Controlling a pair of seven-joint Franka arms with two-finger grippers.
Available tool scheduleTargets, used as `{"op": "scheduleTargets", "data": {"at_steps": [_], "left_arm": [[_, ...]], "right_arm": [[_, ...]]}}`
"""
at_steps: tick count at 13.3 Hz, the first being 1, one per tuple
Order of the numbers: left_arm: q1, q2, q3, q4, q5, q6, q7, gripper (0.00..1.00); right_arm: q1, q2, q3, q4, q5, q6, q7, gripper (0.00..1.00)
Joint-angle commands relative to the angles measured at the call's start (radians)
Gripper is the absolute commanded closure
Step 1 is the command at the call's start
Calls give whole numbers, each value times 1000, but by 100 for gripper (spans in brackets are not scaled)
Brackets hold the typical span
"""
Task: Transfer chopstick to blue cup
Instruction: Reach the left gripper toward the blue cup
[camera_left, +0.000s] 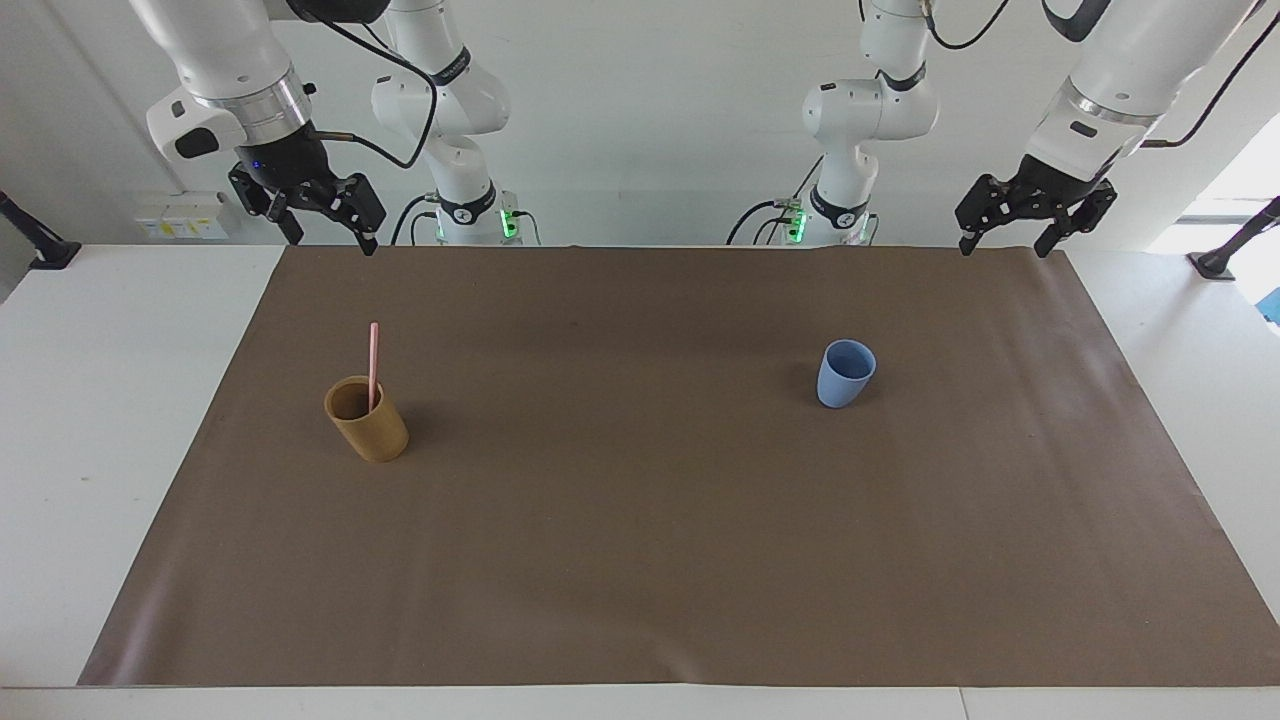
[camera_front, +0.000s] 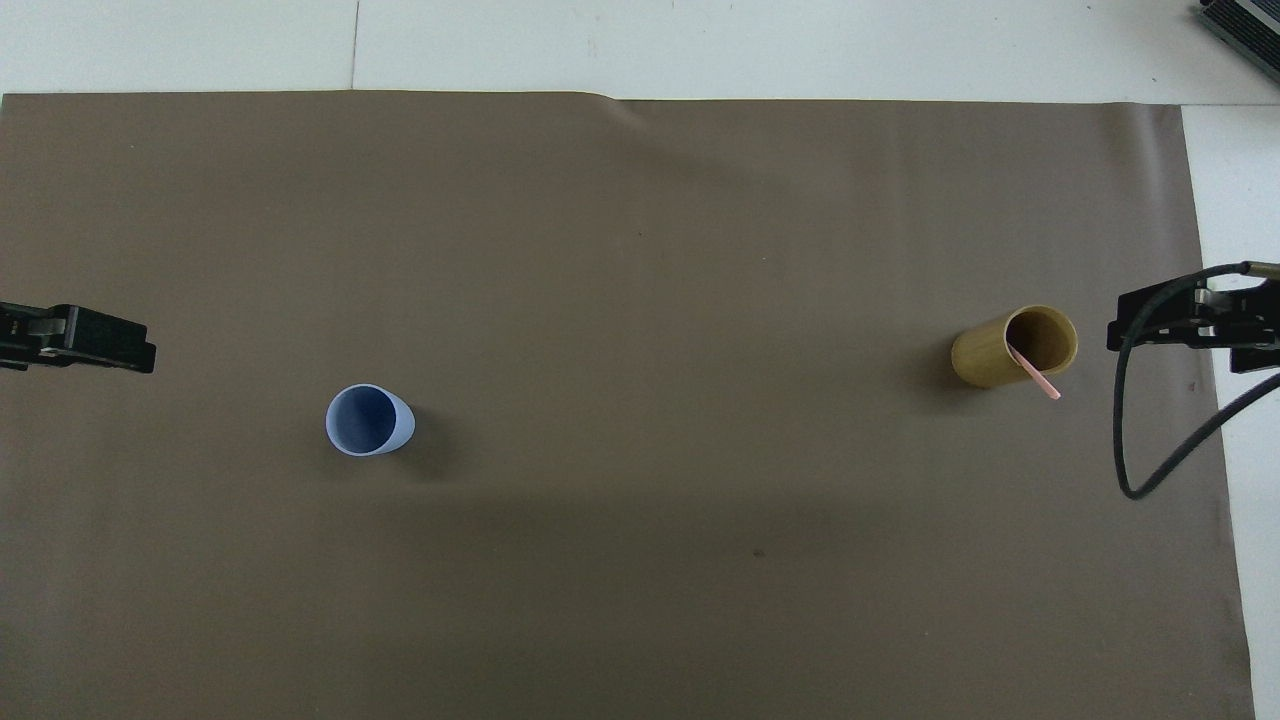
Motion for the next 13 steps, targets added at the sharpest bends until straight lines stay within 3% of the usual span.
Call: {"op": "scheduleTargets", "data": {"at_steps": [1,6,11,13], "left_arm": [[22,-38,-10,-85,-16,43,15,0],[13,-57,-10,-335,-35,279,7,0],[-11,-70,-12,-539,-68,454,3,0],[-13,-66,-14,-576,-89,516,3,0]], "right_arm": [[-12,-25,5,-33,12,26,-3,0],[-15,-35,5,-57,14,57,-3,0],[-8,-52,5,-96,14,124,0,0],[-8,-72,5,-126,14,132,0,0]]}}
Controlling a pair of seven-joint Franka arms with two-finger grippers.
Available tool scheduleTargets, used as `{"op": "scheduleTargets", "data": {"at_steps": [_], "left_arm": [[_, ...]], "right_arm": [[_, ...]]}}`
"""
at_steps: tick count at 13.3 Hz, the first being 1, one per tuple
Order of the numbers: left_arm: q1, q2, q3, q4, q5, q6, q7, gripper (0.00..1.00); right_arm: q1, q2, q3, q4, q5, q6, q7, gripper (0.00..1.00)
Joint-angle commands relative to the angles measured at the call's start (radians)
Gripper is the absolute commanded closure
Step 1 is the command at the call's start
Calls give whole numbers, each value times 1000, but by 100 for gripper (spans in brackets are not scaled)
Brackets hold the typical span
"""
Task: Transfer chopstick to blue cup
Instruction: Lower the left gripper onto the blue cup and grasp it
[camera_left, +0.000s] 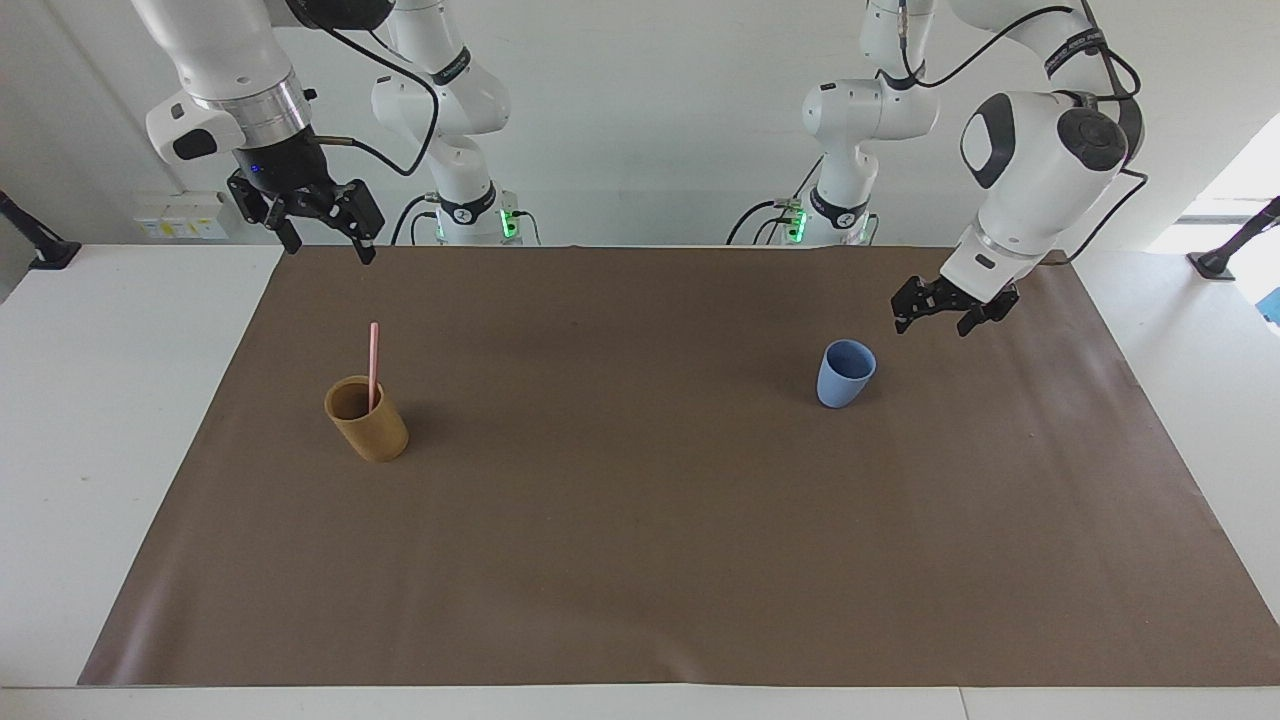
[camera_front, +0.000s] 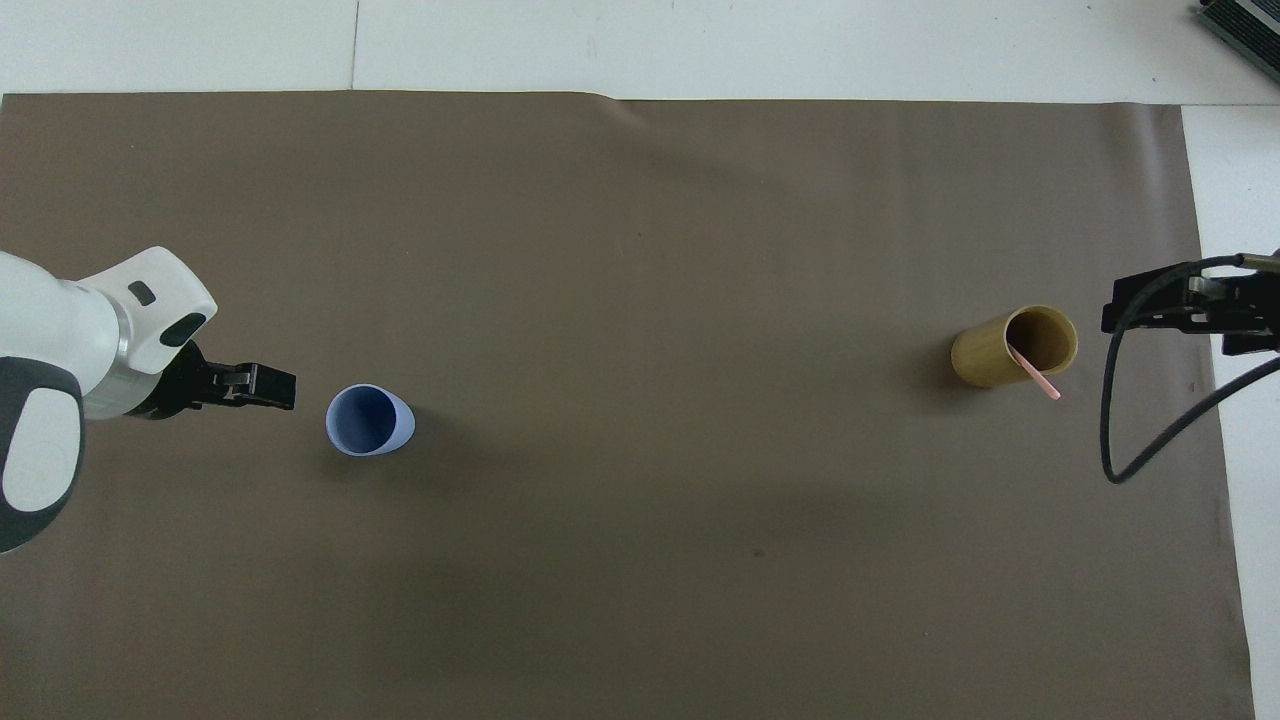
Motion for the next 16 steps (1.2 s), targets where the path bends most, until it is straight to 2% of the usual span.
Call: {"op": "scheduleTargets", "data": {"at_steps": [1,4,6,14,16], "left_arm": [[-8,-36,5,-95,-26,82,3,0],[-57,-31,5,-200,-26,223,-40,0],[-98,-1,5,-225,-26,300,-78,0],[-97,30,5,-270,-26,383,-69,0],[-84,35,5,-265,-26,383,-46,100]], "right_arm": [[-9,-59,5,-79,14,32,2,0],[-9,-60,5,-81,14,29,2,0],[-9,-60,5,-83,14,24,0,0],[-15,-53,5,-69,14,18,-15,0],[-13,-54,7,-69,15,15,-15,0]]}}
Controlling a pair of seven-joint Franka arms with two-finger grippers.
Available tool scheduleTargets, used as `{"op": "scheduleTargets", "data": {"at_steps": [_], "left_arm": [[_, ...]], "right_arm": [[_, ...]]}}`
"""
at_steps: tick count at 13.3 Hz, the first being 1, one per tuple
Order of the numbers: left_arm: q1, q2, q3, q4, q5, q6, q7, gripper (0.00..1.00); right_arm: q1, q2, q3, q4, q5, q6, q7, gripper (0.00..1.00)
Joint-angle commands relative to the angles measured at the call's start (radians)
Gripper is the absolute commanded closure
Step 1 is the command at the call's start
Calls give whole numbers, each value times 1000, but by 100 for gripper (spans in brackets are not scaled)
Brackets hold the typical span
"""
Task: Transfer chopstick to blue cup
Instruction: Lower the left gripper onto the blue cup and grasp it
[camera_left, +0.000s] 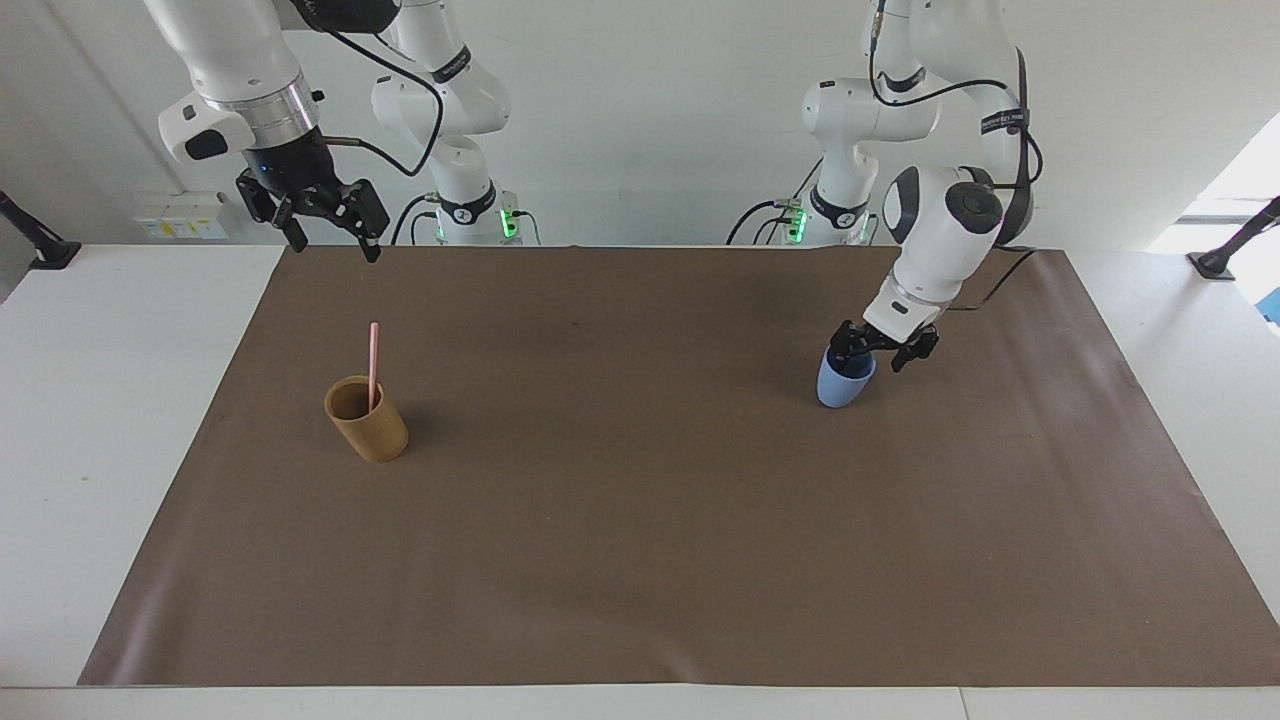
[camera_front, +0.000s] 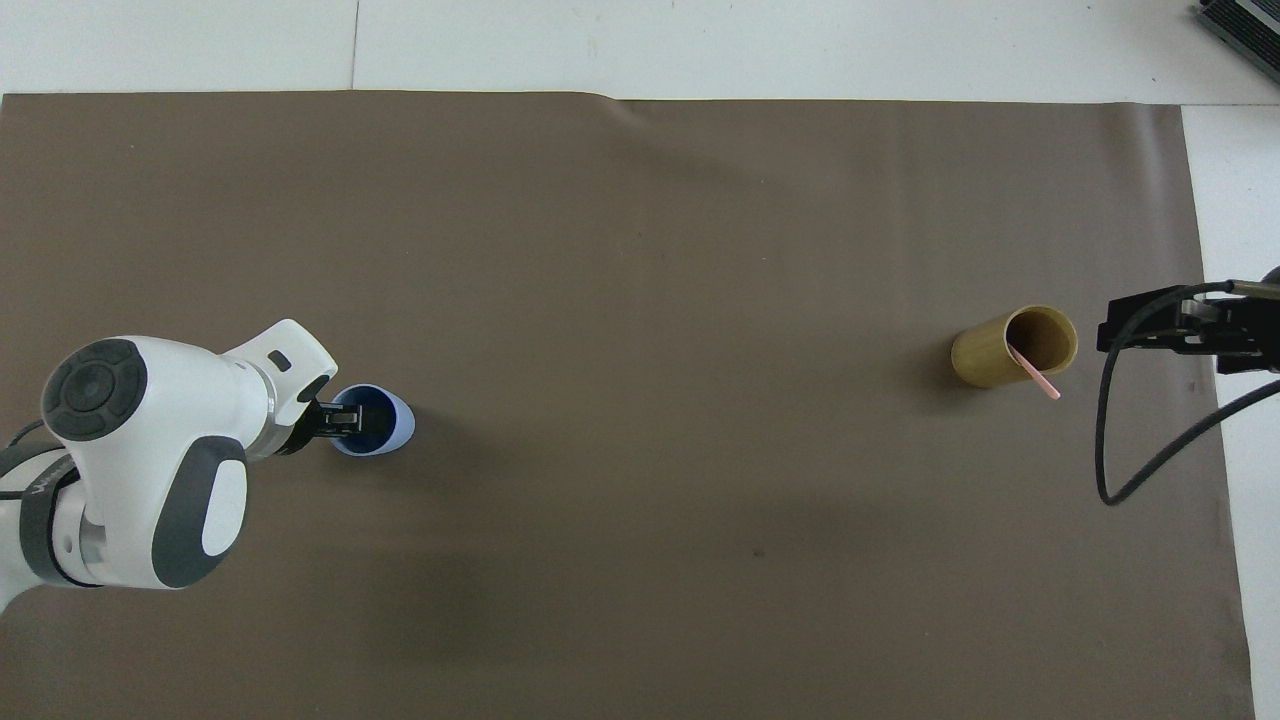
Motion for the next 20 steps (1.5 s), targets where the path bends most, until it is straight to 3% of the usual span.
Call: {"op": "scheduleTargets", "data": {"at_steps": [1,4,8,10,12,14,18,20], "left_arm": [[2,-2,10,-8,-14,36,68,100],[4,12,11,13,-13,51,100,100],[1,31,11,113,-11,24,89,100],[1,38,11,254,-2,-124,70,100],[-13,92,5,419,8,-256,-25,100],[-89,149,-2,529,61,-303,-151,100],[-238,183,-2,593,56,-294,-338,100],[-350,276,-2,641,61,-288,-462,100]], "right_arm": [[-7,-18,7,-16,18,10,-14,0],[-4,-21,7,-19,17,13,-3,0],[-1,-22,10,-25,7,21,-1,0],[-1,-24,8,-28,-2,13,-1,0],[-1,-27,10,-30,-20,19,-1,0],[4,-24,14,-31,-58,28,0,0],[15,-37,16,-73,-94,62,-1,0],[21,-56,16,-106,-97,80,-3,0]]}}
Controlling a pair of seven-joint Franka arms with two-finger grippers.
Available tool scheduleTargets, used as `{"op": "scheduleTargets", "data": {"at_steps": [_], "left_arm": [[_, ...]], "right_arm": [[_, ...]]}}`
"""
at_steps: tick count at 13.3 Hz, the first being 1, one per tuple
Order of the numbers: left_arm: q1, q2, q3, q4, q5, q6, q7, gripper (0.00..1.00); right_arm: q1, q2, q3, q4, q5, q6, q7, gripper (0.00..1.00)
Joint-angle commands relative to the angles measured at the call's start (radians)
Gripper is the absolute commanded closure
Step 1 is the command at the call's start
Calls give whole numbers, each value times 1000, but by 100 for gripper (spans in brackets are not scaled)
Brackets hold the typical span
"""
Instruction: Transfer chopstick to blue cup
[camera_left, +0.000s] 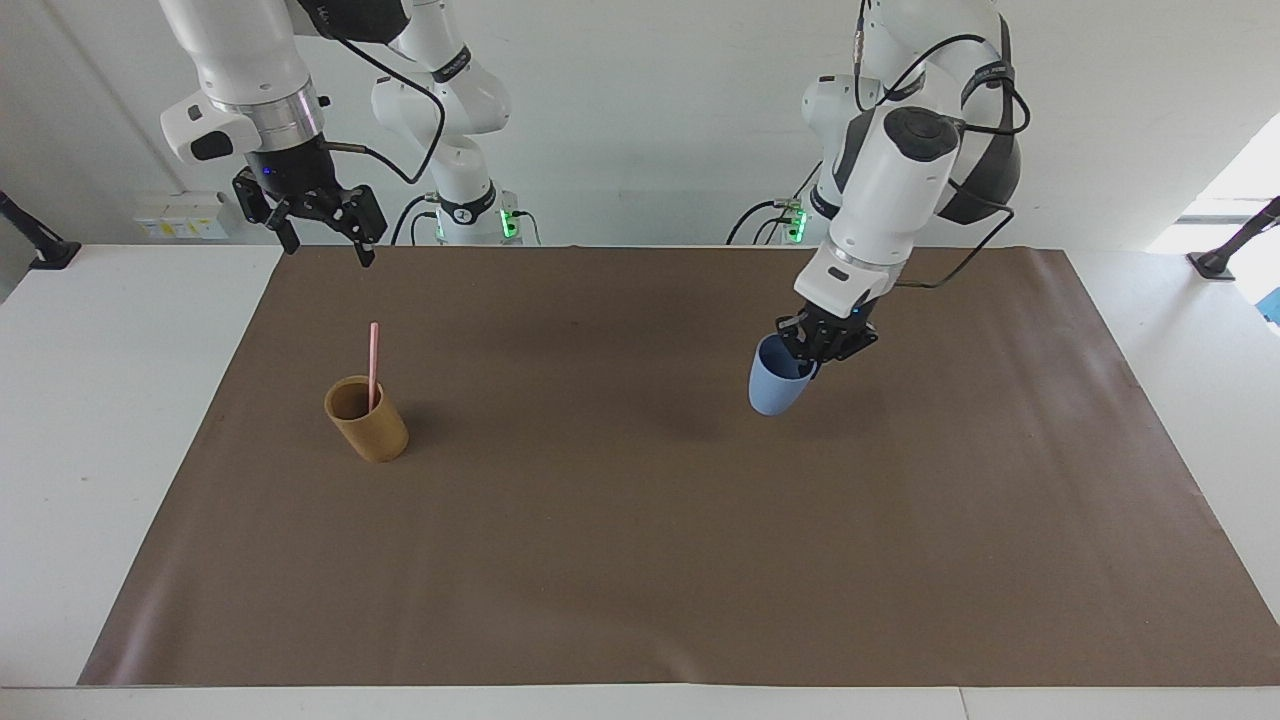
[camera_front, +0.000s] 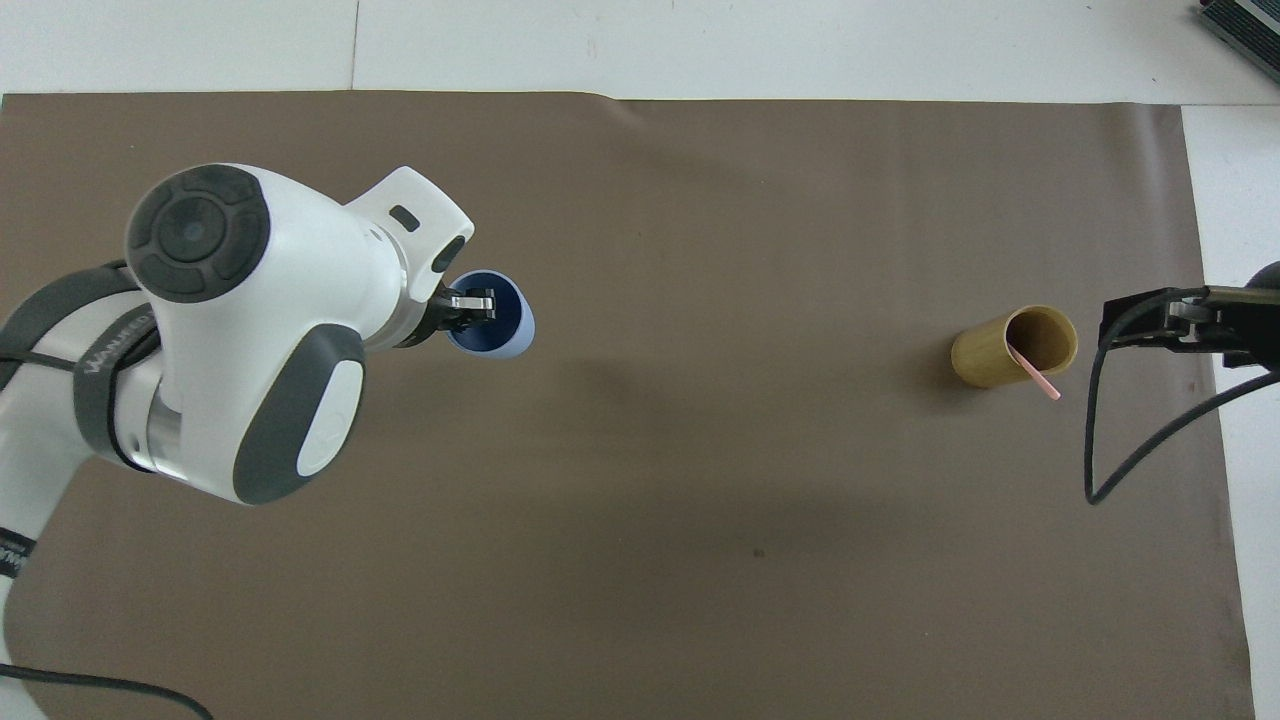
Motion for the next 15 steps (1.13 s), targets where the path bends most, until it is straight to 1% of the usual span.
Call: {"op": "scheduleTargets", "data": {"at_steps": [1,2,3,4,5,7,8,9,11,13,15], "left_arm": [[-121,141,17,136,23,-18,-139,100],[-139,160,17,155,18,-18,-170,100],[-164,168,17,154,18,-15,-201,100],[-188,194,17,155,18,1,-236,100],[-195,199,15,152,15,33,-268,100],[-241,225,15,146,12,62,-321,100],[-247,232,15,146,10,73,-351,100],[-249,257,15,148,12,94,-371,100],[-262,291,15,151,13,114,-410,100],[-265,292,15,145,10,142,-417,100],[-265,292,15,137,-8,146,-424,100]], "right_arm": [[4,-57,6,-99,-37,49,-3,0],[15,-72,6,-139,-69,92,-6,0],[18,-86,6,-173,-98,132,-11,0],[19,-95,6,-185,-120,134,-12,0],[19,-103,7,-205,-121,131,-12,0],[19,-137,7,-274,-123,158,-14,0],[21,-152,7,-312,-123,184,-15,0],[19,-155,7,-343,-123,204,-18,0],[21,-167,7,-386,-123,241,-18,0],[19,-163,6,-418,-123,270,-33,0],[15,-166,6,-476,-122,354,-58,0]]}}
